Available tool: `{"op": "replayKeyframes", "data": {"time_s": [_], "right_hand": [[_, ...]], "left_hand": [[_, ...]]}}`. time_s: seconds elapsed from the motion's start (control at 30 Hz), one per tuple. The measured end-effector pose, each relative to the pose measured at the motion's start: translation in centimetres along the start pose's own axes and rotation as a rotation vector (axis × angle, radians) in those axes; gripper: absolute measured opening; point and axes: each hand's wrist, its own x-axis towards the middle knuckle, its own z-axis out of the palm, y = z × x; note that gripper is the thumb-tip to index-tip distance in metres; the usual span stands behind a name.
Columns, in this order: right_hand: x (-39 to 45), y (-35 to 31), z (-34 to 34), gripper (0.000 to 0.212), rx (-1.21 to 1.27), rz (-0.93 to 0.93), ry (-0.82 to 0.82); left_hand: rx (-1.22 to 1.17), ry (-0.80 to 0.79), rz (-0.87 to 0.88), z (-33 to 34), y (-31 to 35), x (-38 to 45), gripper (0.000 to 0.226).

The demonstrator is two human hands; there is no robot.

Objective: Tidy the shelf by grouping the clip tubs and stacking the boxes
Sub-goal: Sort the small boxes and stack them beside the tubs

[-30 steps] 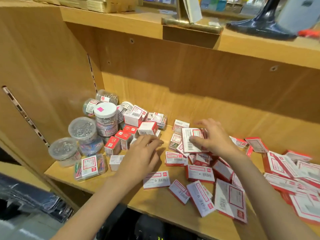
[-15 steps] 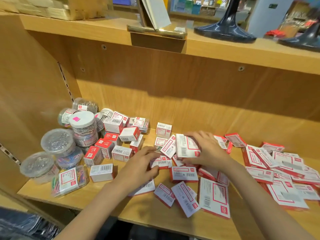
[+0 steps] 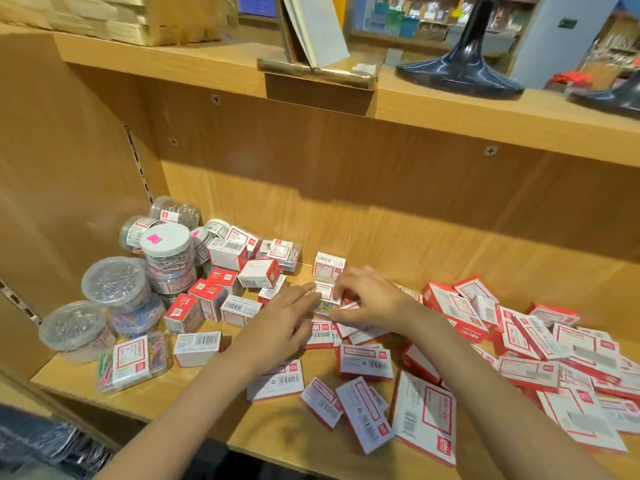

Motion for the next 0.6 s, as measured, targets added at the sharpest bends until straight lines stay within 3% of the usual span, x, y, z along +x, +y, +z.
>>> {"op": "replayKeyframes", "data": {"time_s": [0.17, 0.27, 0.37, 0.47, 0.6], "right_hand": [[0.5, 1.4, -0.2, 0.016, -0.023, 0.053, 0.072], [2.3, 0.8, 0.1, 0.034, 0.027, 0.042, 0.032], [3.6, 0.3, 1.4, 0.04, 0.022, 0.034, -0.006], [3.8, 0.4, 1.6, 0.043, 0.042, 0.002, 0.073], [4.8, -1.8, -1.1, 0.039, 0.583, -0.043, 0.203]], "left_hand": [[0.121, -0.012, 0.034, -0.1, 0.2, -0.3, 0.04], [0.201, 0.141, 0.076, -1.2, 0.0, -1.3, 0.041], [0.256, 0.22, -0.018, -2.6, -0.6, -2.2, 0.039], [0.303, 0.284, -0.116, -3.3, -1.6, -3.2, 0.04], [0.332, 0.329, -0.228, -4.0, -2.6, -4.7, 0.042]]}}
